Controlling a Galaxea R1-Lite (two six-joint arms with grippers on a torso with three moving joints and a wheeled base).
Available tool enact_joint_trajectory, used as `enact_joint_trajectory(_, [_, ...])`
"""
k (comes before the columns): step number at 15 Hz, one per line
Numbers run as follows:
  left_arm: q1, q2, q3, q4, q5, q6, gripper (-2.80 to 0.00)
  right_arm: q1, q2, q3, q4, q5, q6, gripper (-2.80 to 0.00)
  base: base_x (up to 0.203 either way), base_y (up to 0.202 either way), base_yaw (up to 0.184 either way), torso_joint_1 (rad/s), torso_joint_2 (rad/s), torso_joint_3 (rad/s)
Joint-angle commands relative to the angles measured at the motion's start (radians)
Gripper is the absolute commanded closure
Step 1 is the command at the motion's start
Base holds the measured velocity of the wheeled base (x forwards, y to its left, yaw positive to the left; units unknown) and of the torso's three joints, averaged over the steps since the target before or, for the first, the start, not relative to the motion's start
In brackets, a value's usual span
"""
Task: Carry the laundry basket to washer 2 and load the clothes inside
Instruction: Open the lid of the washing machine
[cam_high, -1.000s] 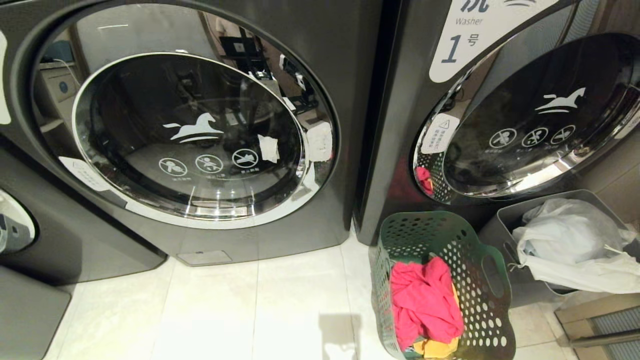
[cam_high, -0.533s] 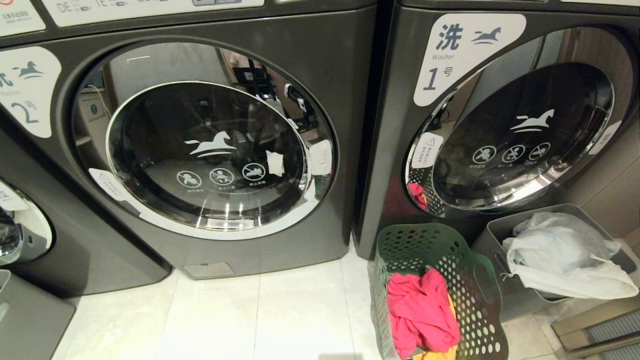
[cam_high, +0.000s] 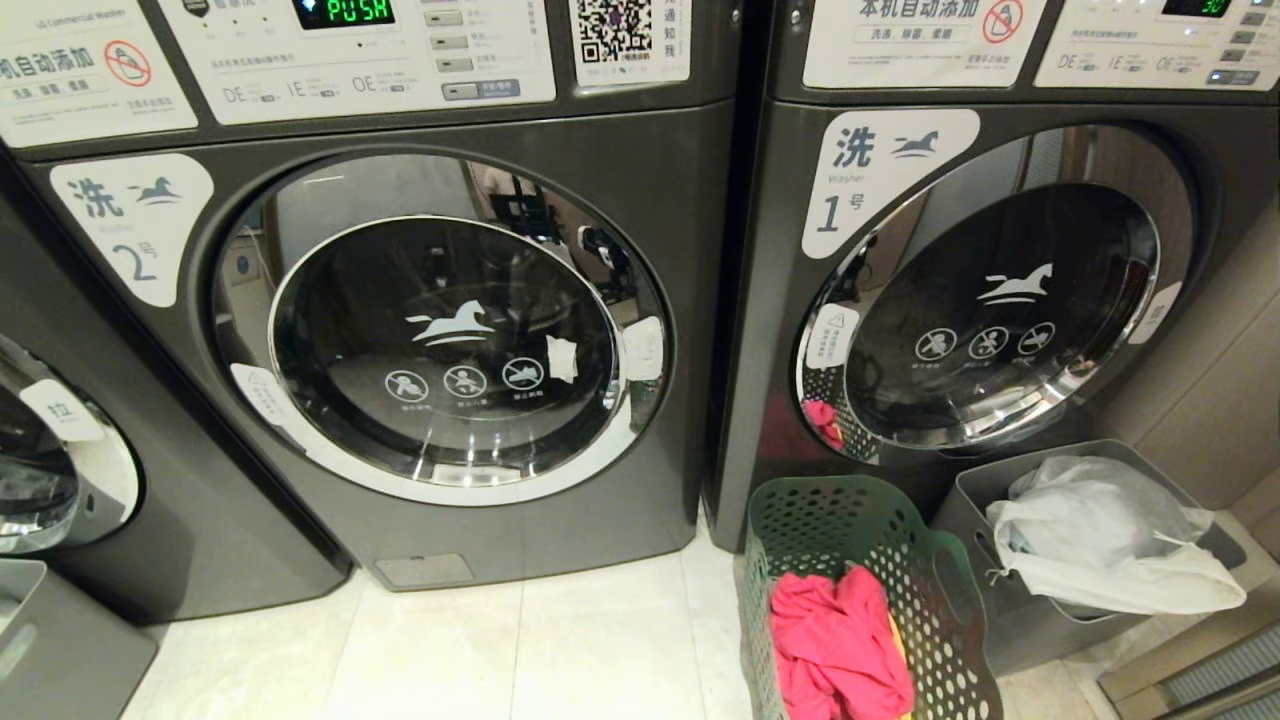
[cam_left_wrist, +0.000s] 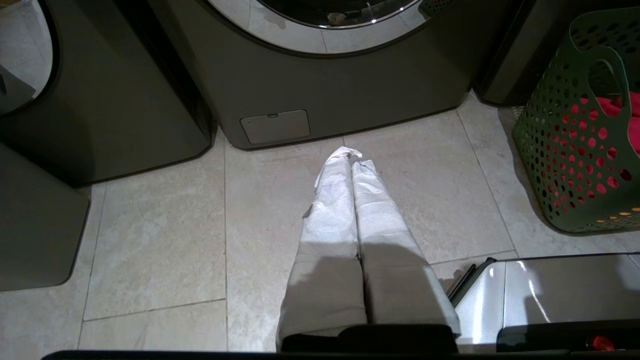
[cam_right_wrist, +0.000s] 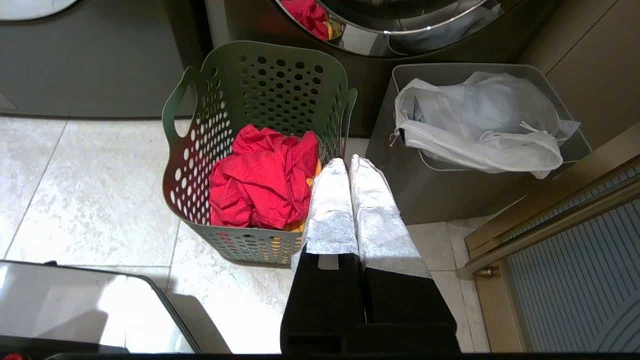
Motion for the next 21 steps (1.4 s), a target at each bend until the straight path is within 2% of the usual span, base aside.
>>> enact_joint_trajectory(1, [0.000,0.002,0.000,0.001,0.000,0.001,0.00,0.000,0.003,0.000,0.002,0.001,-0.001,0.00,0.000,0.000,0.000,0.007,0.00,0.211])
enact_joint_trajectory(9, [0.000,0.002,0.001,0.001,-0.005,-0.001,0.00,0.000,0.002,0.000,0.002,0.001,-0.001,0.00,0.000,0.000,0.000,0.003,0.00,0.178])
enact_joint_trajectory(21, [0.000,0.002,0.003,-0.003,-0.002,-0.007,0.00,0.000,0.003,0.000,0.002,0.003,-0.012,0.00,0.000,0.000,0.000,0.001,0.00,0.007])
